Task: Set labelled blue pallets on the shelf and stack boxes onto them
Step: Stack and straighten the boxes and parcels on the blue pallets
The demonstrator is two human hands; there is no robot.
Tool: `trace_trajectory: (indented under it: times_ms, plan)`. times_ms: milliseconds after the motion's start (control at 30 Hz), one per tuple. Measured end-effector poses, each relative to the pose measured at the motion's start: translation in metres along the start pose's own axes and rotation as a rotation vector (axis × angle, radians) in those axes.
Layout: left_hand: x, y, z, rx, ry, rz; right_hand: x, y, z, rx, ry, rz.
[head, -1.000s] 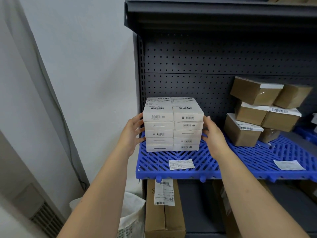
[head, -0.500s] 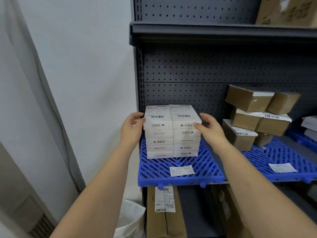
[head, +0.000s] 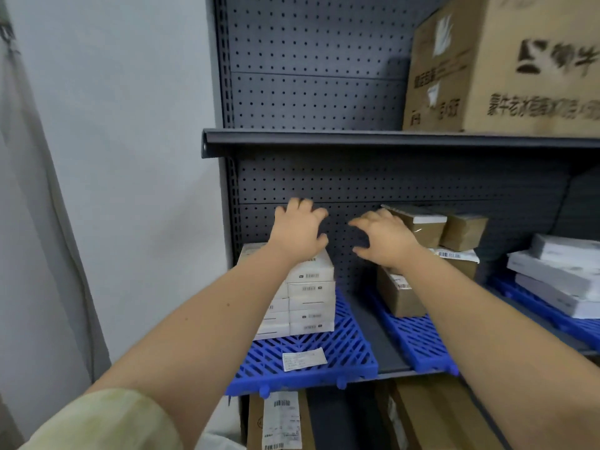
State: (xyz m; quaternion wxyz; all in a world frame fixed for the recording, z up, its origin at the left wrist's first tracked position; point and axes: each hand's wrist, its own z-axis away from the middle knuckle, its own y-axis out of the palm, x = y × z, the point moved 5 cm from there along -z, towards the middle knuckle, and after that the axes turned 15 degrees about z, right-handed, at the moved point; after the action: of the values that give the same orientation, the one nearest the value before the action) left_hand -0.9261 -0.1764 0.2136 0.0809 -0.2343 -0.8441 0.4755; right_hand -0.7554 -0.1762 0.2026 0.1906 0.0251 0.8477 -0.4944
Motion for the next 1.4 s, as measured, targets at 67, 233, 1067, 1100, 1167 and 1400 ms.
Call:
trace_trajectory:
  times_ms: [67,233,1067,1100,1167,1400]
  plan:
    - [-0.026,-0.002,-0.014,0.001,0.021,-0.042,-0.026,-0.007,0.005,-0.016,0.010,0.043]
    - [-0.099,0.017,-0.040,-0.013,0.037,-0.019,-0.094,-0.010,0.037,-0.026,0.017,0.185]
    - [-0.263,0.163,-0.121,-0.152,-0.198,0.244,-0.288,0.120,0.076,-0.083,0.279,-0.402]
    - [-0.263,0.168,-0.123,-0.175,-0.218,0.318,-0.291,0.126,0.074,-0.094,0.325,-0.485]
    - [-0.265,0.177,-0.126,-0.204,-0.264,0.424,-0.293,0.139,0.068,-0.088,0.381,-0.650]
    - [-0.262,0.205,-0.131,-0.304,-0.484,0.702,-0.282,0.163,0.072,-0.139,0.605,-1.276]
